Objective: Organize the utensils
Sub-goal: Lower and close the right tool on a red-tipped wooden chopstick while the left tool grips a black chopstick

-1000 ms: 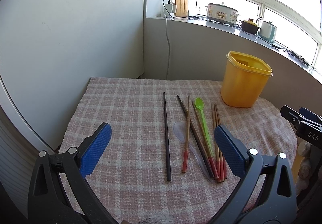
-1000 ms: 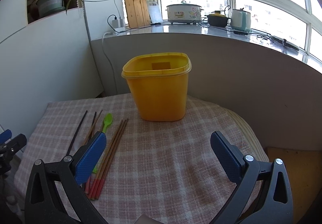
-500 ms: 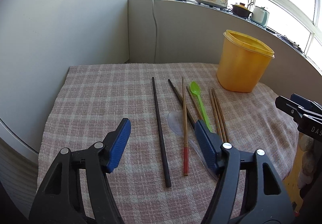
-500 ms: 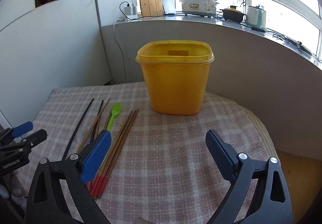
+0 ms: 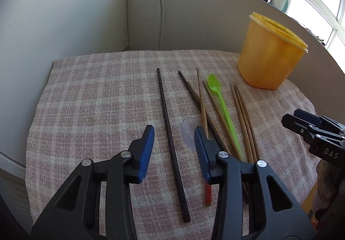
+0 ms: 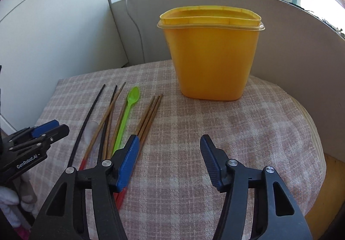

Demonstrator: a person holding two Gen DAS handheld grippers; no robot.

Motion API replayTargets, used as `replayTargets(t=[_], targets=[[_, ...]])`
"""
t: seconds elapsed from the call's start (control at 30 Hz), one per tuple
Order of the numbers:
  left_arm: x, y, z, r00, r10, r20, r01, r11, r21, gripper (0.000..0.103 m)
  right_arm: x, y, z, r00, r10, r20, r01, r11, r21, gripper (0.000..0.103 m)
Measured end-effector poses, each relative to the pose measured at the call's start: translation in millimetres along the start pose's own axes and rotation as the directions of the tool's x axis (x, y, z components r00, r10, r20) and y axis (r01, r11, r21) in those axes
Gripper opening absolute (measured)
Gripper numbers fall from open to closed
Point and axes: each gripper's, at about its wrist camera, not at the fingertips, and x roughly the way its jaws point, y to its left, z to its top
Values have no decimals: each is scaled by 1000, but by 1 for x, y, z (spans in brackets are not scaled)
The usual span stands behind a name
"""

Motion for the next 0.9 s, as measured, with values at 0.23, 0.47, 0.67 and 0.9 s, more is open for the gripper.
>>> replayTargets(t=[0.23, 0.47, 0.67, 0.9], targets=[[32, 5, 9, 998, -14, -62, 13, 1000, -8, 31, 34, 7, 4, 995, 39, -93, -36, 999, 36, 45], [50, 3, 16, 997, -13, -79, 13, 1000, -2, 28, 60, 8, 4, 986, 56, -155, -43, 995, 87, 36], [57, 2, 19, 997, -24, -77, 24, 1000, 1, 28, 64, 9, 4, 985, 57, -163, -43, 995, 88, 35], [69, 4, 26, 995, -49, -86, 49, 999, 1, 21, 69, 13, 10, 982, 53, -179, -41, 997, 70, 29]])
